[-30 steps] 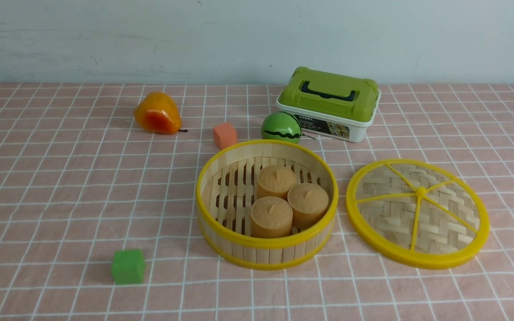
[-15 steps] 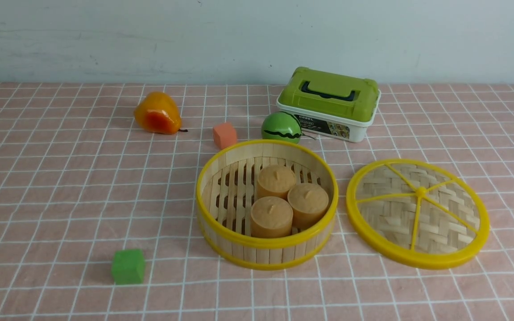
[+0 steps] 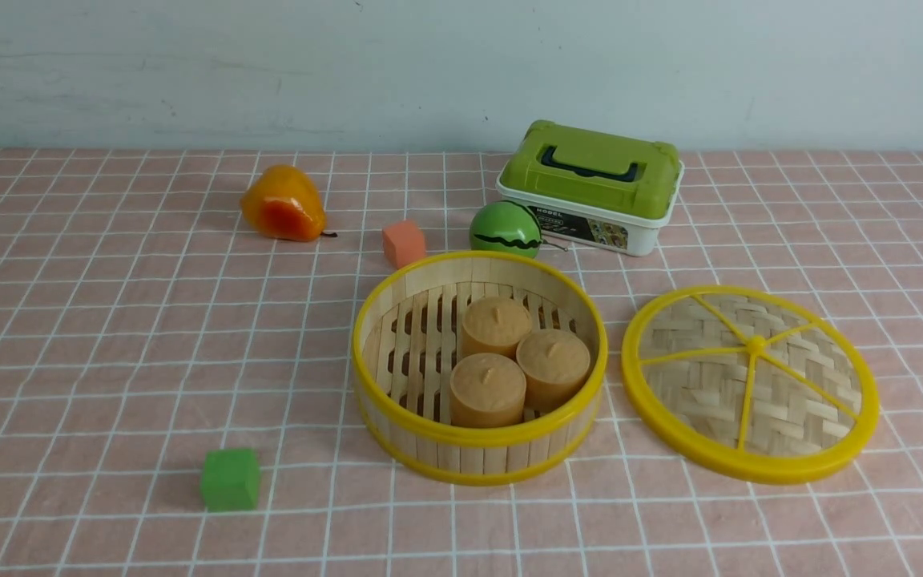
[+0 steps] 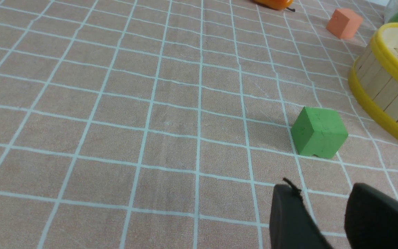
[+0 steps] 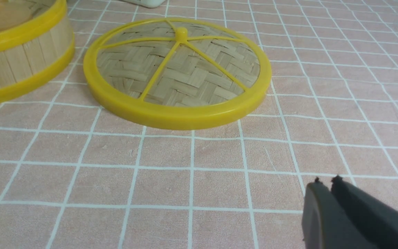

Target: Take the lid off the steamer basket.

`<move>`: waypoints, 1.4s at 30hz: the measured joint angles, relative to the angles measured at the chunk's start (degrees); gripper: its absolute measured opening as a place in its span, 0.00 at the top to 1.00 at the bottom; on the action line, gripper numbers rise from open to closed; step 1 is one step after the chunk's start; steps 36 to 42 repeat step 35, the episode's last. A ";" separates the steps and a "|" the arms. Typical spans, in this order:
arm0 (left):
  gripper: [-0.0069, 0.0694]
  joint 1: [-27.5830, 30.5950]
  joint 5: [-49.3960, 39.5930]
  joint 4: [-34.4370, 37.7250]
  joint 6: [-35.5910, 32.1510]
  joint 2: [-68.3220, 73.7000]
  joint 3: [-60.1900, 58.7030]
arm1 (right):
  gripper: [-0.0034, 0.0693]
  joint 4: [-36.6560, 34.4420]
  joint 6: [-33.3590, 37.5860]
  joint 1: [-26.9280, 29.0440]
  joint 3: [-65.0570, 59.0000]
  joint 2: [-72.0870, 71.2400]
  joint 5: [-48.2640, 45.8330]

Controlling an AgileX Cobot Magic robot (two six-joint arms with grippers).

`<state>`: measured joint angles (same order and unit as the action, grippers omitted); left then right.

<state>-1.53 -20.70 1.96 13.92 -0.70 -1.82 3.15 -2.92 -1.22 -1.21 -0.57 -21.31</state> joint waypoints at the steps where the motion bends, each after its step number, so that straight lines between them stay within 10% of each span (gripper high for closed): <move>1: 0.60 0.00 0.00 0.00 0.00 0.00 0.00 | 0.92 0.00 0.00 0.00 0.00 0.00 0.00; 42: 0.60 0.00 0.00 0.00 0.00 0.00 0.00 | 0.89 0.00 0.00 0.00 0.00 0.00 -0.11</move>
